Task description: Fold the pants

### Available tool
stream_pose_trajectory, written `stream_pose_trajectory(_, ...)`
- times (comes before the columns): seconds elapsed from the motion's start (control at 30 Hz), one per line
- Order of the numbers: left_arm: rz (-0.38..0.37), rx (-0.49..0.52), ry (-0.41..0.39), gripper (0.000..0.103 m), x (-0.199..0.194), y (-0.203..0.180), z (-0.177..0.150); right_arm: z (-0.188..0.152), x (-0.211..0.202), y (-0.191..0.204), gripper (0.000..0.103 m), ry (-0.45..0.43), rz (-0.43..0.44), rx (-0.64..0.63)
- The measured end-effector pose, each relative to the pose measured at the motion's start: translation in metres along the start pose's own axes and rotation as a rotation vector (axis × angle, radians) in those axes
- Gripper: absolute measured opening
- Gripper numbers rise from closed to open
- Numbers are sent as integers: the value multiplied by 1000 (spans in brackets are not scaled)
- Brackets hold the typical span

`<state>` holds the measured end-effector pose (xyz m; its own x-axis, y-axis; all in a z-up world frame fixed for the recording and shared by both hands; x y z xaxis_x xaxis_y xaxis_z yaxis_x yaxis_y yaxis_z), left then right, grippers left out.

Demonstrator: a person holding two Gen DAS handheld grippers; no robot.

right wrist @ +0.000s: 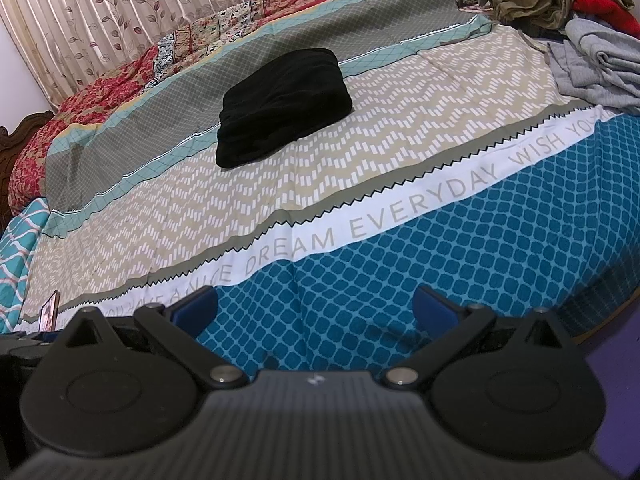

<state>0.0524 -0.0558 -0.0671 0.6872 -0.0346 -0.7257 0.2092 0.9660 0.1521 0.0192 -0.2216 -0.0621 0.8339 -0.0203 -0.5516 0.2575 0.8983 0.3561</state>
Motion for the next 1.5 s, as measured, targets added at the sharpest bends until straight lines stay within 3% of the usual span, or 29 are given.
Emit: stream_pose_trajectory(1.5, -8, 3, 35, 103, 7, 1, -10, 1, 2, 0, 103, -2, -8, -1)
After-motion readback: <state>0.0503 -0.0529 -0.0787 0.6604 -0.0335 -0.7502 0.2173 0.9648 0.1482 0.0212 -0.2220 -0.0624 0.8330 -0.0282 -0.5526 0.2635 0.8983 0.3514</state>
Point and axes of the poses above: each gripper's, at about its wrist camera, not at the fingertips, and x roughly the way its jaws point, y to its left, z to its top, the point moved 10 cm from there along x, roughly the way its jaws point, and after that the axes turned 12 degrees about -y, right-handed, at the moved point
